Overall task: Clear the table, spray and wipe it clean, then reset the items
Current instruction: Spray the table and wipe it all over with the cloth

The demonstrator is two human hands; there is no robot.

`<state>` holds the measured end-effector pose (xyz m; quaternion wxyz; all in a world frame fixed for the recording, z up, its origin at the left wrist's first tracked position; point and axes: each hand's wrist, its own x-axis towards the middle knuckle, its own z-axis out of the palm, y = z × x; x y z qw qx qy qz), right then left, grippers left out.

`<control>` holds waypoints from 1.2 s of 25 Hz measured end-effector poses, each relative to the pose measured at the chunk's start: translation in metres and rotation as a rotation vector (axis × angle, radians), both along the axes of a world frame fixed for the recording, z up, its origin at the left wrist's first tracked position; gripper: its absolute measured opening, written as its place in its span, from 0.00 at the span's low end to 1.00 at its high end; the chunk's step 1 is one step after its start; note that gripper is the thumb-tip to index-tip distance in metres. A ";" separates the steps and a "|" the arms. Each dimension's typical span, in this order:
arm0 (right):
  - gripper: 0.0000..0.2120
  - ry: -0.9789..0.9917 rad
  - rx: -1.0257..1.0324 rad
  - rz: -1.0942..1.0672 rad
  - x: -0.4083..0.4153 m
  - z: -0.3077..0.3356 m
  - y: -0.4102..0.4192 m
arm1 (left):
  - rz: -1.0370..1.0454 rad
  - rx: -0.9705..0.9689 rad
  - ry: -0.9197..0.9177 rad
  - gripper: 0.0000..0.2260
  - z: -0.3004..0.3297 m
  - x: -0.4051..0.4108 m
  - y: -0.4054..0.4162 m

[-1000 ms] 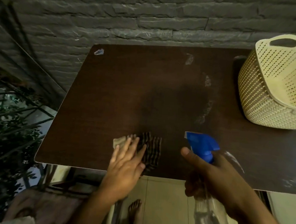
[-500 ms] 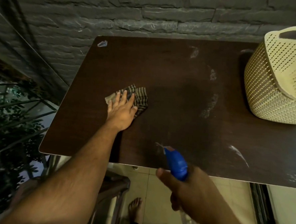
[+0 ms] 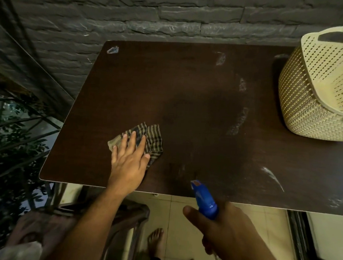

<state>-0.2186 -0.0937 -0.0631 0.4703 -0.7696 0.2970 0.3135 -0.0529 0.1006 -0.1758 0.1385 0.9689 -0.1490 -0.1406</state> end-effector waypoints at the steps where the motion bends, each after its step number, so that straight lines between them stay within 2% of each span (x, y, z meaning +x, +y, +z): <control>1: 0.19 -0.023 0.025 -0.039 0.000 0.001 0.001 | 0.007 0.012 -0.006 0.24 0.001 -0.016 -0.001; 3: 0.16 -0.059 0.096 -0.150 0.002 0.007 -0.003 | -0.084 0.026 -0.049 0.23 0.002 -0.056 -0.011; 5: 0.15 -0.096 0.141 -0.208 0.004 0.014 -0.009 | -0.268 0.033 -0.066 0.24 0.004 -0.085 -0.027; 7: 0.15 -0.108 0.148 -0.219 0.008 0.019 -0.013 | -0.369 0.067 -0.100 0.25 0.002 -0.069 -0.046; 9: 0.17 -0.106 0.137 -0.214 0.014 0.021 -0.015 | -0.342 0.083 -0.128 0.25 -0.001 -0.019 -0.071; 12: 0.25 -0.141 0.096 -0.204 0.021 0.026 -0.016 | -0.235 0.104 -0.048 0.25 -0.003 0.058 -0.111; 14: 0.29 -0.195 0.079 -0.251 0.023 0.028 -0.018 | -0.180 0.165 -0.016 0.25 -0.003 0.077 -0.128; 16: 0.29 -0.230 0.095 -0.305 0.023 0.031 -0.022 | -0.192 0.160 -0.036 0.25 0.000 0.061 -0.128; 19: 0.27 -0.255 0.137 -0.351 0.023 0.033 -0.030 | -0.339 0.060 -0.095 0.25 -0.002 -0.012 -0.106; 21: 0.29 -0.267 0.160 -0.358 0.023 0.033 -0.033 | -0.414 0.054 -0.172 0.25 -0.010 -0.070 -0.084; 23: 0.31 -0.269 0.176 -0.357 0.024 0.034 -0.037 | -0.404 0.061 -0.186 0.25 -0.011 -0.085 -0.078; 27: 0.27 -0.338 0.147 -0.362 0.047 0.038 -0.054 | -0.403 0.108 -0.161 0.26 -0.002 -0.003 -0.138; 30: 0.17 -0.445 0.091 -0.391 0.072 0.046 -0.073 | -0.282 0.162 -0.064 0.26 0.006 0.050 -0.184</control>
